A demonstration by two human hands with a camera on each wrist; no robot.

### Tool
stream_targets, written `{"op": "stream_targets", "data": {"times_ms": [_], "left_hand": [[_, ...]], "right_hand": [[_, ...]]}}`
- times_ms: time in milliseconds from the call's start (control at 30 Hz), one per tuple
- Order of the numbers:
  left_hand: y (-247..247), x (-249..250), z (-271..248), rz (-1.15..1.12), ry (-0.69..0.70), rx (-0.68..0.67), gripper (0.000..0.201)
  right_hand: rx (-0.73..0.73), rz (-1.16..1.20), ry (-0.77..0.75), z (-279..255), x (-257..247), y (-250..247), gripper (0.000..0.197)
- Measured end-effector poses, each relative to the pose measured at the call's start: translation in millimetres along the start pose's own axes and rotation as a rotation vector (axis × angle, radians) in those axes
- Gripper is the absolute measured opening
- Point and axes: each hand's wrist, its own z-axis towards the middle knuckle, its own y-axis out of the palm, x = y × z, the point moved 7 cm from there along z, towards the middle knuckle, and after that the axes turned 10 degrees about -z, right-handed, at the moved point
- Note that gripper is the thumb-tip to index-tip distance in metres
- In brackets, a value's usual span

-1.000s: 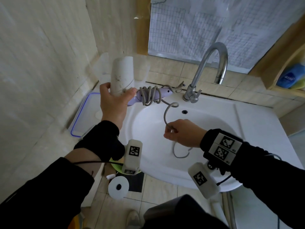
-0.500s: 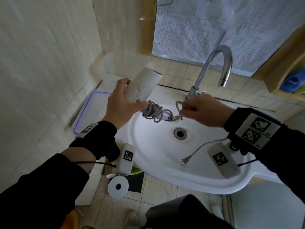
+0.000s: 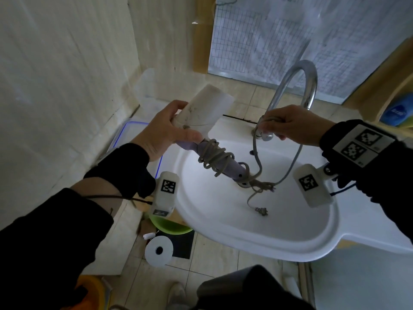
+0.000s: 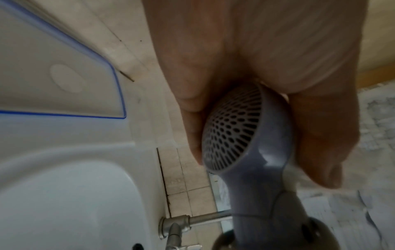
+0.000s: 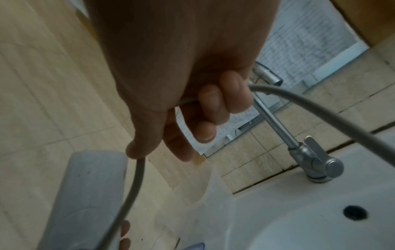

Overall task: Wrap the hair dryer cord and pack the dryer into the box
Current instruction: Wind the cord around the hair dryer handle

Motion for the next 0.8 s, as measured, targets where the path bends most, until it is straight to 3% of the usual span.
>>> {"op": "stream_targets", "data": {"times_ms": [233,333,400,467,633,800], "left_hand": [[-1.0,-14.8,-3.1,-0.359,-0.075,0.001,0.052],[9.1,-19.7,-5.0,-0.468,-0.076,0.025,0.061],[16.9,-21.6,-4.6,-0.539,-0.069,0.071,0.064],[24.6,-22.8,-3.1,-0.592,-0.061,0.133,0.066],[28.9,-26.5,-5.4,-0.555,-0.061,0.35,0.07],[28.9,-20.5,-9.6,-0.394,0.035,0.468,0.058]], "right_hand": [[0.015,0.263,0.112,1.4,8.6,10.0,0.04],[0.007,0.353,0.212,6.0,12.5,34.4,0.041],[-0.053,0.422,0.3,8.9,13.4,57.1,0.03],[-0.156,0.464,0.324,7.9,5.4,79.2,0.036],[-0.227,0.535,0.282,7.3,-15.0,105.3,0.065],[-0.305,0.491,0.297,3.8,-20.5,120.4,0.065]]}}
